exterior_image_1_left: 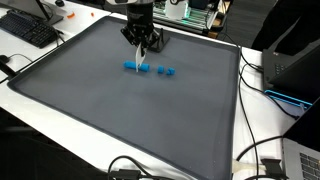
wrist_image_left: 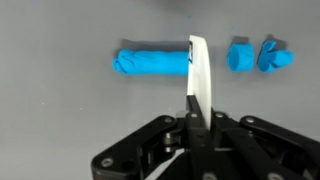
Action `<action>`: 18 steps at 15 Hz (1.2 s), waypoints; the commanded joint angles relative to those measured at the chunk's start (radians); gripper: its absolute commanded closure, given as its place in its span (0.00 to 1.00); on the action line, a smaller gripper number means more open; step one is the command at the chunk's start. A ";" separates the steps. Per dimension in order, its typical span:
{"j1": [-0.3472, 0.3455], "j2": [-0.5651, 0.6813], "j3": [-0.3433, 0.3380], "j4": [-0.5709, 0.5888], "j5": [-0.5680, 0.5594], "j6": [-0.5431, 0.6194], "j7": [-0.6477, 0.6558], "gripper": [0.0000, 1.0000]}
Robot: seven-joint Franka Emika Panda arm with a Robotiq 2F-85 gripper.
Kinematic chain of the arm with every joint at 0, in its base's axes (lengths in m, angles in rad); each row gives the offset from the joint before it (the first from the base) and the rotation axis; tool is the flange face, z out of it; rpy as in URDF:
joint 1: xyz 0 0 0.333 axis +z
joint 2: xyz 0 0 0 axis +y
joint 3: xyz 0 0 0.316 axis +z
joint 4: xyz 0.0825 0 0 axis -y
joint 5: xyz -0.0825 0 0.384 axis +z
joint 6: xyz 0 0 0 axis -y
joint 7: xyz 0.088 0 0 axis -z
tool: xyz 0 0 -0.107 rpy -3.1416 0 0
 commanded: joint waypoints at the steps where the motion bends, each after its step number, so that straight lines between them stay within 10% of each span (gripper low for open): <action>1: -0.010 0.010 -0.004 -0.006 -0.014 -0.006 0.006 0.99; 18: -0.022 0.091 -0.001 -0.051 -0.004 0.062 -0.026 0.99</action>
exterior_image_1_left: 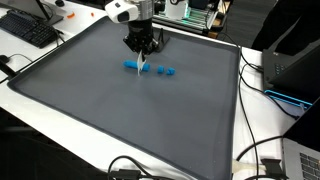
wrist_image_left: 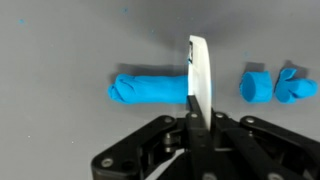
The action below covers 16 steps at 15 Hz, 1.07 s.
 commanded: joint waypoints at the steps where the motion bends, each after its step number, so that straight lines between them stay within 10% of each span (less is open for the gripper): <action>1: -0.011 0.027 0.003 -0.041 -0.003 0.053 -0.015 0.99; 16: -0.012 0.020 0.035 -0.025 0.100 -0.017 0.007 0.99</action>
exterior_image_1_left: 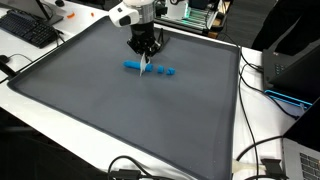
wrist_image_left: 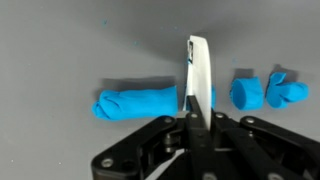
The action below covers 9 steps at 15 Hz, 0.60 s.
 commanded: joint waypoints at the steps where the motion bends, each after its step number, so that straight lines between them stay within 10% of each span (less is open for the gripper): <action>1: 0.000 0.004 0.019 -0.001 0.033 -0.047 0.009 0.99; 9: 0.006 -0.028 0.003 0.016 0.005 -0.076 0.037 0.99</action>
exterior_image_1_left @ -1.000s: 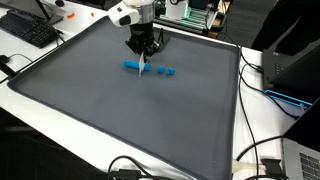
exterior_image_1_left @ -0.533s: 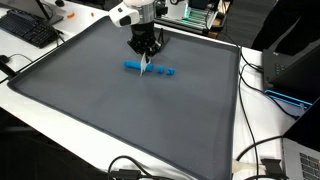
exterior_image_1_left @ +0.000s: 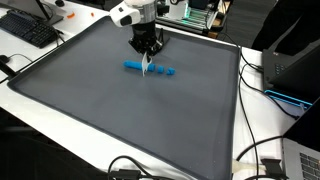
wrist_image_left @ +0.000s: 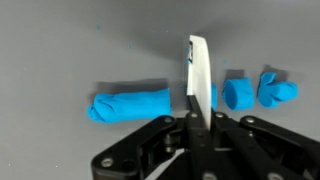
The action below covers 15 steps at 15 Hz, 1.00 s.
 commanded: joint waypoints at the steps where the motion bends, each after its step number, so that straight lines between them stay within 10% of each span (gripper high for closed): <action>1: 0.002 -0.033 -0.004 0.003 -0.005 -0.042 0.020 0.99; 15: -0.012 -0.059 -0.051 0.047 -0.088 -0.061 0.016 0.99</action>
